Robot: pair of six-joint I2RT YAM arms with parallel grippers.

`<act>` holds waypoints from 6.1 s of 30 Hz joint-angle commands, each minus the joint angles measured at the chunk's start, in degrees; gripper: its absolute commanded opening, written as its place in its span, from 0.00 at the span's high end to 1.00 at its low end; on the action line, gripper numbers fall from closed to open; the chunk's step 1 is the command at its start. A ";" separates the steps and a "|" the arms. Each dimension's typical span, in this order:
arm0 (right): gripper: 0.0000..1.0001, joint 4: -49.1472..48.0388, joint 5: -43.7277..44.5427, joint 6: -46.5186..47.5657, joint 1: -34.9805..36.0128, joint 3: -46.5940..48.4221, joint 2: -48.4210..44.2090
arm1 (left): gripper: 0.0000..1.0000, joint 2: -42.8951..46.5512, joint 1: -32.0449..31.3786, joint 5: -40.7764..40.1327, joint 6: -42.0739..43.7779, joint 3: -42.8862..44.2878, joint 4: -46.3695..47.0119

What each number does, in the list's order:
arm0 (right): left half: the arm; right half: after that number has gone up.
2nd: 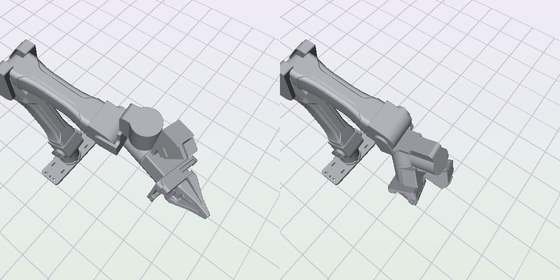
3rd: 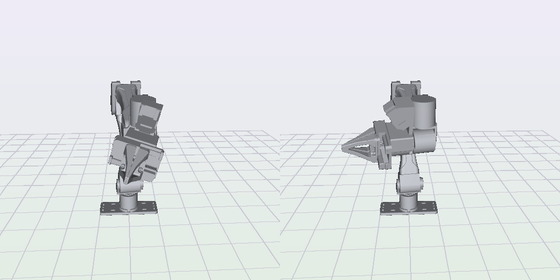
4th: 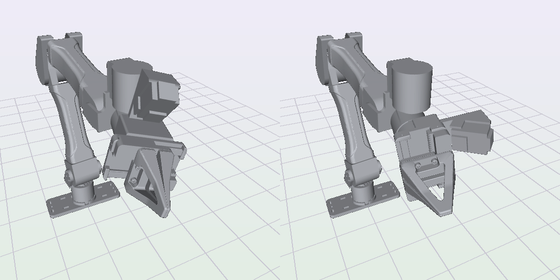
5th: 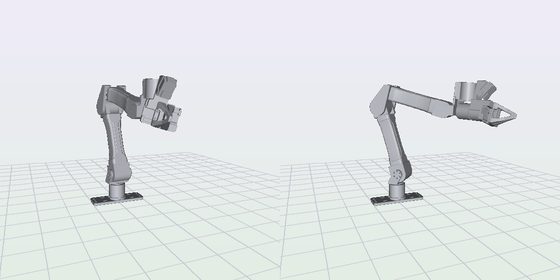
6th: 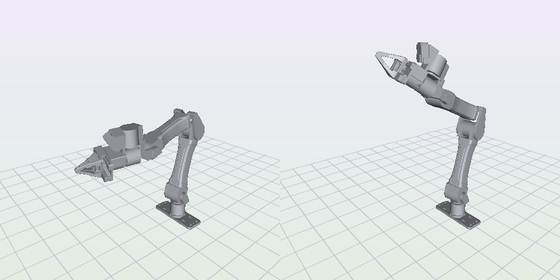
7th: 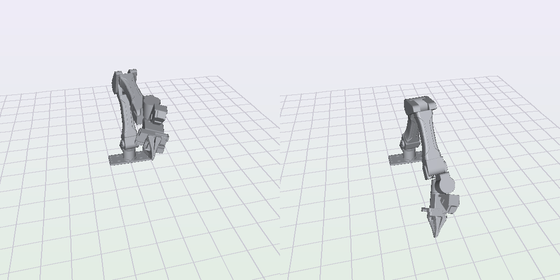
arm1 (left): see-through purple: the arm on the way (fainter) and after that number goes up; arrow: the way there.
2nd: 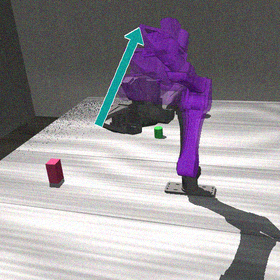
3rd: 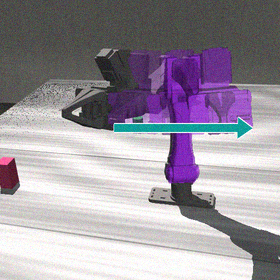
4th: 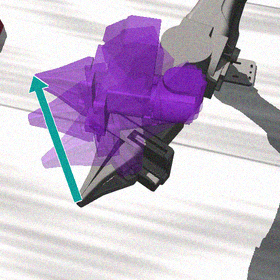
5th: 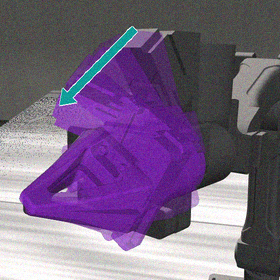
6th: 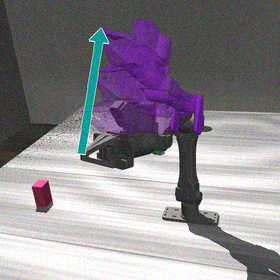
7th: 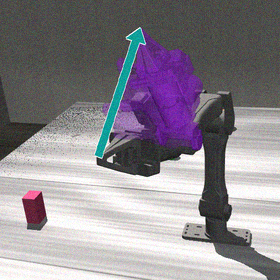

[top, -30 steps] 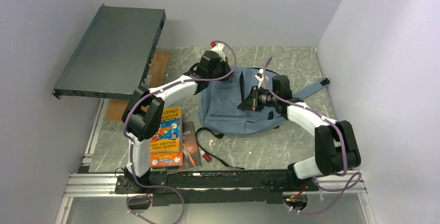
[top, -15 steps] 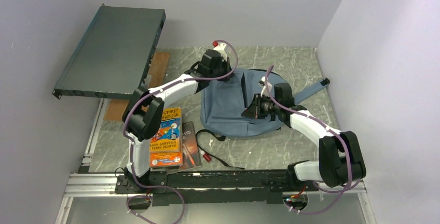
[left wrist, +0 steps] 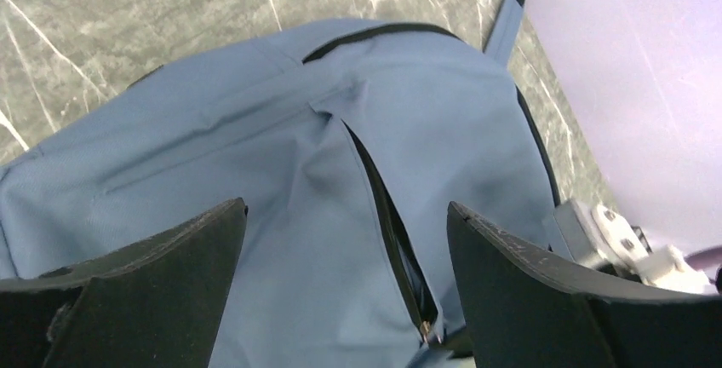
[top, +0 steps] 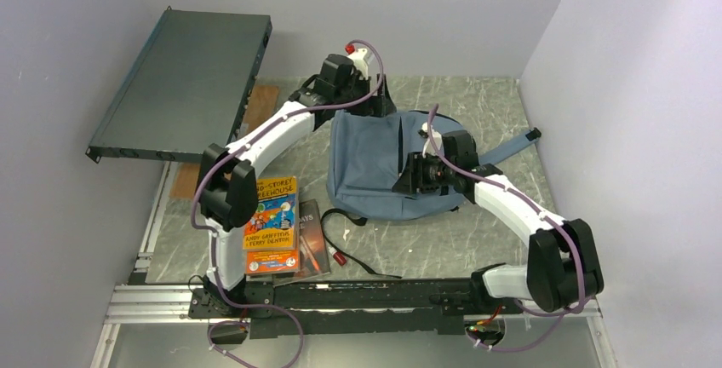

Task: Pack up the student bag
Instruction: Unzip the student bag at the center of the board, then pick up the stationery from the center of the board, then place the stationery in the student bag, then pick up the stationery from the center of the board.

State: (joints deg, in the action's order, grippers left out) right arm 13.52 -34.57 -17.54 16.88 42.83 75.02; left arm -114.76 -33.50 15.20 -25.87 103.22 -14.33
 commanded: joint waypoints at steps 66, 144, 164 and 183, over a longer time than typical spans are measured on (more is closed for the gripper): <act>0.74 -7.51 49.41 -5.78 60.81 6.72 18.33 | 0.00 56.88 -9.89 -33.53 29.38 -37.10 4.16; 0.83 3.01 25.38 5.39 2.20 29.59 22.19 | 0.02 56.23 -9.91 -31.83 26.24 -37.74 4.48; 0.46 8.79 26.13 7.03 4.76 25.46 10.93 | 0.02 55.11 -9.86 -30.89 24.03 -37.66 4.31; 0.45 -17.07 36.92 -10.68 43.97 3.87 5.47 | 0.00 58.70 -9.90 -35.97 25.18 -40.35 7.22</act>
State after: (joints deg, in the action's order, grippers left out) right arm 2.48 -6.83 -20.53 57.01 44.47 78.41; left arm -58.35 -43.35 -18.63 -1.04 63.00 -10.94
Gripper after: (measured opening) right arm 0.564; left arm 0.995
